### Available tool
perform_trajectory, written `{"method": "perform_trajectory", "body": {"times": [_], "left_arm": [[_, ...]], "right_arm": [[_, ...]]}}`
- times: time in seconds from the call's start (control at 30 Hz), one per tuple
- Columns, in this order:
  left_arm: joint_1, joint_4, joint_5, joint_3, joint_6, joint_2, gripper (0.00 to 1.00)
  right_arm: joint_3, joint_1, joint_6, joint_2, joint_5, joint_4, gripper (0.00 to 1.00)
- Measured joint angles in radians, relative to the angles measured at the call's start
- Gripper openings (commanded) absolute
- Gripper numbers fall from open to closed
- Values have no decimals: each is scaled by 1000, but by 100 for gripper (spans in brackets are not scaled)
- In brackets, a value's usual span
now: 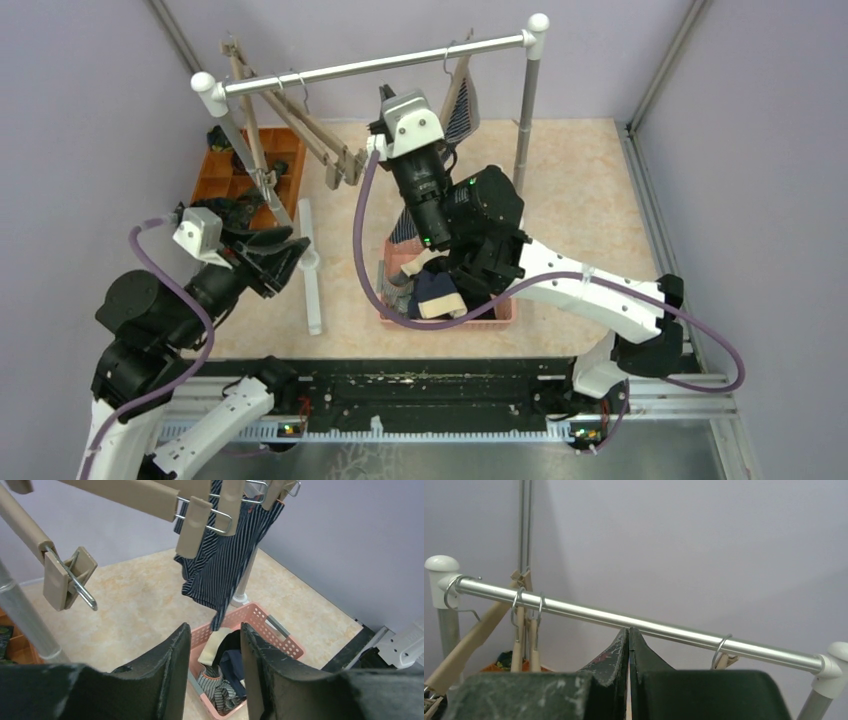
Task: Remove the underwear clipped to the hanger
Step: Adjust the hanger on the clothesline, then pick up the hanger from the clothesline.
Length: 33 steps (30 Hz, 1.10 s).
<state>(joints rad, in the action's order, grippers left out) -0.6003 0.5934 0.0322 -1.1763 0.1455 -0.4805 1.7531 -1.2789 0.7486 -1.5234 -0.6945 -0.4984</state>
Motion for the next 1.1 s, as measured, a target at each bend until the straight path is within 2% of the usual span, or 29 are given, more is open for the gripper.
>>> {"method": "perform_trajectory", "body": {"times": [0.07, 0.13, 0.3, 0.47, 0.57, 0.67, 0.87, 1.1], "left_arm": [[0, -19, 27, 4, 7, -24, 67], [0, -50, 71, 4, 18, -72, 69], [0, -158, 206, -5, 63, -222, 69], [0, -246, 344, -130, 139, -368, 70], [0, -332, 418, -188, 196, -402, 72], [0, -441, 483, -180, 275, -399, 72], [0, -633, 592, -186, 422, -444, 69], [0, -691, 618, -351, 472, -596, 70]], "right_arm": [[-10, -3, 5, 6, -15, 4, 0], [-61, -13, 15, 37, -31, -7, 0], [-202, -33, 48, 148, -93, -40, 0], [-317, -34, 122, 254, -173, -147, 0], [-395, -34, 177, 306, -218, -235, 0], [-484, -34, 196, 365, -254, -294, 0], [-562, -34, 145, 470, -285, -260, 0], [-603, -34, 80, 547, -297, -217, 0]]}}
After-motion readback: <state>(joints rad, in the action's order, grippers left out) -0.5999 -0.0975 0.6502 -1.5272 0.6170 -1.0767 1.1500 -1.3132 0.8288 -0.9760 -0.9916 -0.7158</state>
